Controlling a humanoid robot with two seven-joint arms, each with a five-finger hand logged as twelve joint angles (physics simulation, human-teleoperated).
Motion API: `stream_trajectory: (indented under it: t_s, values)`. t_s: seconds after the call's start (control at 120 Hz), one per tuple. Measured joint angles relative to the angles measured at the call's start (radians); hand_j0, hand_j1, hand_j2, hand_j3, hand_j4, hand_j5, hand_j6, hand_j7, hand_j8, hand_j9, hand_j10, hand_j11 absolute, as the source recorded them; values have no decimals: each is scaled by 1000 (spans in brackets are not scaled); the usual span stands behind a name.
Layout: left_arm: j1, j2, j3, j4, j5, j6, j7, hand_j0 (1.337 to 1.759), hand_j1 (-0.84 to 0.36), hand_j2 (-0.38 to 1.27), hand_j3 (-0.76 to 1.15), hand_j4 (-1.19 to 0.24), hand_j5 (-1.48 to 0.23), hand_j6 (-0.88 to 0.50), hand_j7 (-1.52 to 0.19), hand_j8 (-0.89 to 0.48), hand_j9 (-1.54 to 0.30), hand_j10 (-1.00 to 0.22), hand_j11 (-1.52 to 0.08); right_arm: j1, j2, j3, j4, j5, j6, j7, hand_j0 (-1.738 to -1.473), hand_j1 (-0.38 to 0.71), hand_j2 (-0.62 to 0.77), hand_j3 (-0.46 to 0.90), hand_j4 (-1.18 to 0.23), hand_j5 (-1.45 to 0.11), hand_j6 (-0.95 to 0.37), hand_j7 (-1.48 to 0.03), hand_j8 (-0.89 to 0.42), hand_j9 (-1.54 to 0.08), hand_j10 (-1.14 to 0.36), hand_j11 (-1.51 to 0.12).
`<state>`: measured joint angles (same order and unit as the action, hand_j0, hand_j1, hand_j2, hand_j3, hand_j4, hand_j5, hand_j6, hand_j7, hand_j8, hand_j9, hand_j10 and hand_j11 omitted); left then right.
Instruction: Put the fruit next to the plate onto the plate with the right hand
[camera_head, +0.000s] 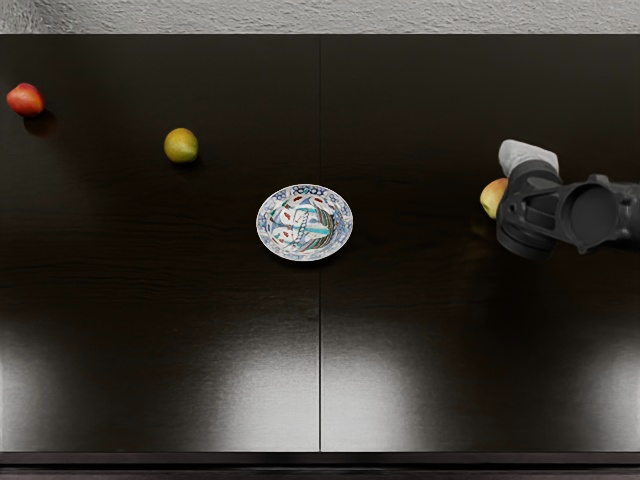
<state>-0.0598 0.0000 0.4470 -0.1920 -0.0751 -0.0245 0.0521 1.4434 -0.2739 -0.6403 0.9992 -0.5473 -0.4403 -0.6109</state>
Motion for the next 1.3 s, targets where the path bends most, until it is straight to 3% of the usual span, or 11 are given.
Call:
stream_trajectory:
  t_s: [0.292,0.583,1.3]
  values:
    - [0,0,-2,0,0,0,0,1658,71,46,0,-231,-301,-231,-301,-231,-301,-231,-301,-5,9,0,-10,0,0,0,-1658,-198,-24,0,-129,-166,-130,-165,-129,-165,-129,-165]
    - [0,0,-4,0,0,0,0,1658,71,46,0,-232,-301,-231,-301,-231,-301,-231,-301,-28,35,-1,-53,0,4,0,-1658,-128,-36,0,-187,-241,-189,-241,-188,-241,-187,-241]
    - [0,0,-4,0,0,0,0,1658,71,46,0,-232,-301,-231,-301,-232,-301,-232,-301,-34,40,-6,-65,2,10,0,-1658,-72,-45,0,-234,-302,-235,-301,-234,-302,-233,-301]
